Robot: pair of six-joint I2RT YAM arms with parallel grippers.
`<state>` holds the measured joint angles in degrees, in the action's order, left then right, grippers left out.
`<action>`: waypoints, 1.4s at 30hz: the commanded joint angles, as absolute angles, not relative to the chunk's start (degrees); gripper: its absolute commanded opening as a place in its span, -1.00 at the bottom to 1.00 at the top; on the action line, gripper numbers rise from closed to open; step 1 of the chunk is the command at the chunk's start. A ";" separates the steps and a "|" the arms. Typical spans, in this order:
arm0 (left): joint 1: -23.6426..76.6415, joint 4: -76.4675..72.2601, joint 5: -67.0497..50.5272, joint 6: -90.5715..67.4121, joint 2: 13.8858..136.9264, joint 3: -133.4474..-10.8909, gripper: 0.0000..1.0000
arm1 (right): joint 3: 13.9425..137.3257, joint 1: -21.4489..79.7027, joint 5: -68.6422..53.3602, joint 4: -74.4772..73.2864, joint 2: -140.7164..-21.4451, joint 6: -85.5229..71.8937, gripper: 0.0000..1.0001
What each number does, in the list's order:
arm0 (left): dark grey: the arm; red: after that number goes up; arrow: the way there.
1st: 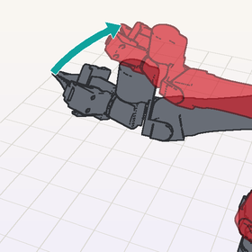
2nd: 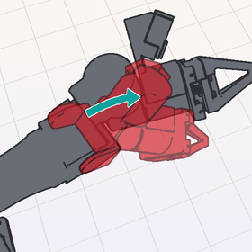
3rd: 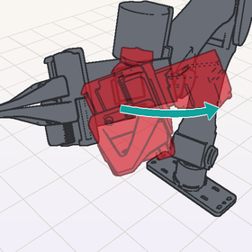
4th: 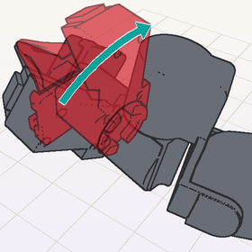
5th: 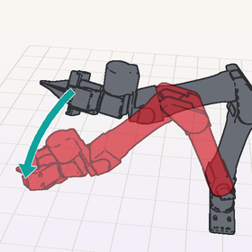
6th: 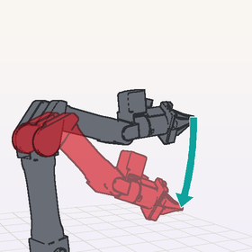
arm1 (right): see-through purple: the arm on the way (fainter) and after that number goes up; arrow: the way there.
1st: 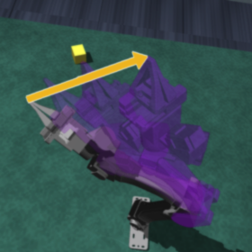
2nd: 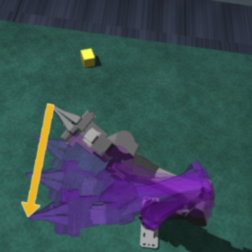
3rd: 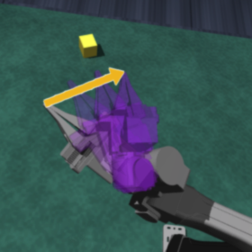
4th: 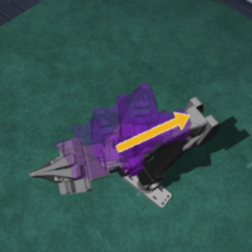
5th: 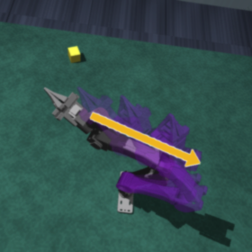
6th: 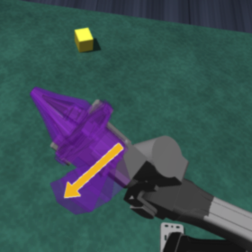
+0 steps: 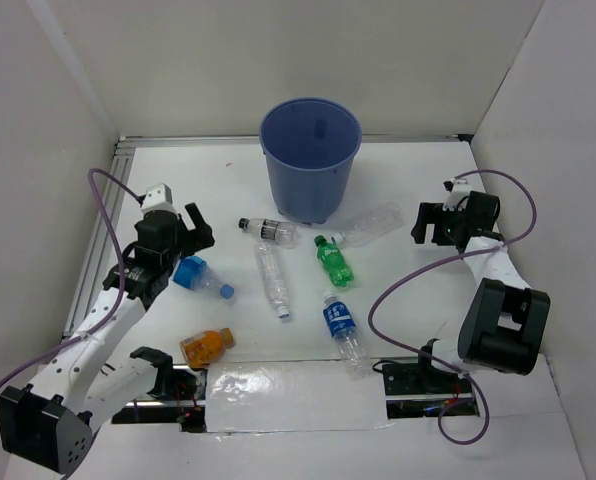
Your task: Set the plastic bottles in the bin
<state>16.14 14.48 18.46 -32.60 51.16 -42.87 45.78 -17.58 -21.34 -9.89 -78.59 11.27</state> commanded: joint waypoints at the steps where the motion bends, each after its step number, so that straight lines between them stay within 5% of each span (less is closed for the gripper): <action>1: 16.87 20.98 17.66 -39.35 52.29 -45.79 0.99 | 48.33 -18.98 -21.88 -8.79 -78.66 10.37 1.00; 7: 20.21 29.87 22.22 -53.33 54.93 -46.58 0.87 | 48.87 -22.67 -28.87 -12.03 -79.71 14.39 1.00; 8: 20.21 29.88 22.24 -56.05 54.93 -45.71 0.78 | 48.87 -24.07 -32.40 -12.82 -79.72 16.50 1.00; 9: 20.91 29.88 22.93 -57.64 55.54 -44.92 0.23 | 48.87 -25.74 -33.74 -12.83 -80.24 16.52 0.92; 10: 20.92 30.40 22.94 -59.31 56.07 -44.91 -0.10 | 49.65 -26.27 -34.71 -13.62 -81.29 16.00 0.54; 12: 20.92 31.37 22.94 -62.57 58.79 -44.91 -0.25 | 50.89 -26.28 -36.04 -14.33 -82.52 16.00 -0.53; 14: 21.44 33.65 24.69 -66.86 62.55 -46.49 0.05 | 50.89 -26.28 -36.04 -14.94 -83.14 15.47 -0.33; 15: 21.45 34.71 25.65 -68.19 63.88 -47.71 0.32 | 50.89 -26.28 -36.64 -14.42 -83.14 15.47 -0.07; 16: 21.45 36.20 27.40 -69.33 65.11 -47.72 0.83 | 50.89 -26.28 -36.65 -14.41 -83.14 15.47 0.39; 17: 21.45 36.21 28.29 -71.00 66.34 -48.42 0.99 | 50.89 -26.28 -36.65 -15.02 -83.14 16.08 0.56; 20: 21.45 36.91 30.14 -73.29 71.44 -49.48 0.99 | 50.89 -24.87 -36.65 -15.56 -83.76 16.08 0.86; 28: 20.30 35.86 27.34 -74.44 87.08 -53.69 0.99 | 51.59 -18.56 -35.86 -16.08 -82.97 16.61 0.95; 30: 20.30 35.86 26.81 -73.83 89.73 -53.70 0.84 | 52.73 -17.50 -35.33 -16.08 -82.97 17.23 0.95; 32: 20.30 34.02 26.20 -72.60 89.74 -52.39 0.18 | 53.26 -16.88 -35.94 -16.87 -82.97 17.23 0.93; 37: 21.87 33.40 26.71 -67.86 85.10 -52.20 -0.89 | 54.32 -15.73 -37.35 -17.40 -82.97 17.23 0.67; 42: 28.81 30.52 30.40 -58.64 74.28 -60.71 -1.00 | 56.59 -15.73 -39.89 -19.85 -80.17 19.94 0.41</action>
<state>24.80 34.79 26.96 -65.60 81.73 -53.56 53.08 -16.14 -36.93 -17.37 -83.77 17.54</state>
